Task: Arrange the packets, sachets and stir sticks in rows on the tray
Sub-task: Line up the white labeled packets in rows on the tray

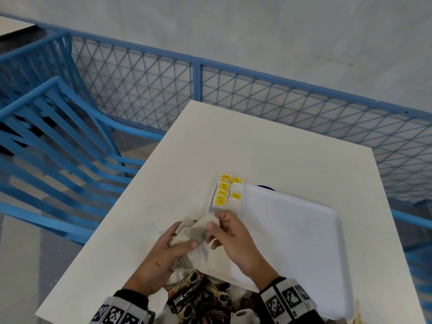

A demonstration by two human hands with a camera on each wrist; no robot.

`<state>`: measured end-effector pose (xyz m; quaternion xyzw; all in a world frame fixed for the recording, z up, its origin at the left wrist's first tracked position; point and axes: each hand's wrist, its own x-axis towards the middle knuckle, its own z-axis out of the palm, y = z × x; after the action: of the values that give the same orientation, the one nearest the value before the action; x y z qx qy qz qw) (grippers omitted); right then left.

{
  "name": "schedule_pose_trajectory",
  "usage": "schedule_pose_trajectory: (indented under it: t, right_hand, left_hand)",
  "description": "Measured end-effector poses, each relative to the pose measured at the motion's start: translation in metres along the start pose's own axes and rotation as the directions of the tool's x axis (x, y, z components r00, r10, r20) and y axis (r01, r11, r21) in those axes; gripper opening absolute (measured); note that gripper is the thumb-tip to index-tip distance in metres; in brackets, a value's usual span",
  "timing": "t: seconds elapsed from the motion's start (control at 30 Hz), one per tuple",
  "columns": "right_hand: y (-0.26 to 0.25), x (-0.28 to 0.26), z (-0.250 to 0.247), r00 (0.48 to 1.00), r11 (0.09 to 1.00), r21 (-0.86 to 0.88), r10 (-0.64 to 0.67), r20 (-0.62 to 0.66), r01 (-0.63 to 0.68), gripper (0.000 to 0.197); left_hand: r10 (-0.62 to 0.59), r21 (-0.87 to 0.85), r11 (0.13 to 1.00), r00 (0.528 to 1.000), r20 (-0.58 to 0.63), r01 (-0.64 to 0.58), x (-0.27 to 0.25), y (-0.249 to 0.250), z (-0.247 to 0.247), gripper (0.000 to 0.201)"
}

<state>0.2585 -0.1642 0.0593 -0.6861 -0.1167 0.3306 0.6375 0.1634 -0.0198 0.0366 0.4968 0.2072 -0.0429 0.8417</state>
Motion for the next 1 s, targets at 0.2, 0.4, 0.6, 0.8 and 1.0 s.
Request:
schedule_pose_trajectory:
  t: [0.2, 0.4, 0.6, 0.8, 1.0]
  right_hand:
    - [0.001, 0.002, -0.014, 0.99, 0.994, 0.106, 0.009, -0.141, 0.007, 0.006]
    - [0.002, 0.005, -0.023, 0.972, 0.998, 0.065, 0.006, -0.234, 0.009, 0.012]
    - [-0.003, 0.003, -0.013, 0.996, 0.999, 0.022, 0.048, -0.069, -0.047, 0.018]
    - [-0.003, 0.001, -0.011, 0.998, 0.996, -0.06, 0.063, 0.008, -0.062, 0.026]
    - [0.005, 0.004, -0.022, 0.999, 0.94, -0.34, 0.029, 0.031, -0.016, 0.025]
  left_hand:
    - [0.003, 0.005, 1.0, 0.998, -0.057, -0.003, -0.002, -0.003, -0.008, 0.06]
    - [0.041, 0.197, 0.98, 0.999, 0.002, -0.041, -0.007, 0.005, -0.003, 0.052]
    - [0.004, 0.351, 0.934, 0.986, 0.165, -0.063, -0.007, 0.01, 0.015, 0.054]
    - [0.026, 0.294, 0.954, 0.993, 0.119, -0.061, -0.011, 0.013, 0.012, 0.041]
    - [0.067, 0.225, 0.971, 0.995, 0.074, -0.082, -0.01, 0.012, -0.003, 0.048]
